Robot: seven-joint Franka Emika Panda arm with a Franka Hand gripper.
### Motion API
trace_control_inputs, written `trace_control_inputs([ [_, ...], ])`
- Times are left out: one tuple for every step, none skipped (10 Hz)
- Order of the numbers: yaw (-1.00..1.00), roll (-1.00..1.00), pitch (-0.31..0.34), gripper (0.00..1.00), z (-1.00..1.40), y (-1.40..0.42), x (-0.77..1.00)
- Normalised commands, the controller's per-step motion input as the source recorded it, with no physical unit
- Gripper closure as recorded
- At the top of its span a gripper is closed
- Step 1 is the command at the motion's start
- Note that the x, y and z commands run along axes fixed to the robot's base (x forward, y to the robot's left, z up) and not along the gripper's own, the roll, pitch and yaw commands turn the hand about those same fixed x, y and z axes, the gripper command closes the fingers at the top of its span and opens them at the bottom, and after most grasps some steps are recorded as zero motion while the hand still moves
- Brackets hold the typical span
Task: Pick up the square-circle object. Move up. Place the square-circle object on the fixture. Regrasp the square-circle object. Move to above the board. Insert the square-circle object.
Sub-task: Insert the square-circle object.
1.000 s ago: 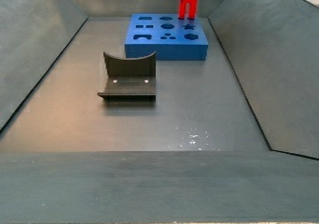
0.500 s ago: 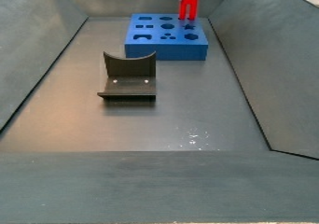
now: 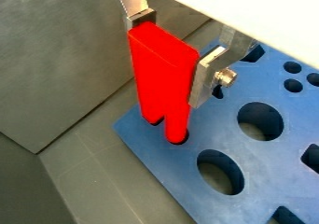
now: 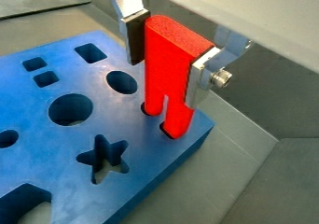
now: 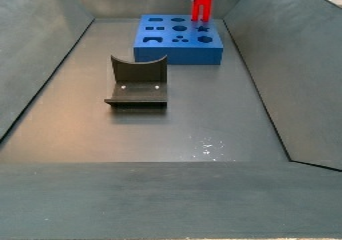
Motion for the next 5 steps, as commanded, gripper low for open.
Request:
trace_control_inputs([
  [0.00, 0.05, 0.000, 1.00, -0.05, 0.07, 0.12],
  [0.00, 0.04, 0.000, 1.00, -0.05, 0.00, 0.03],
  [0.00, 0.04, 0.000, 1.00, -0.20, 0.00, 0.01],
  [-0.07, 0.11, 0.000, 1.00, -0.39, 0.00, -0.03],
  [-0.24, 0.14, 0.000, 1.00, -0.40, 0.00, -0.07],
])
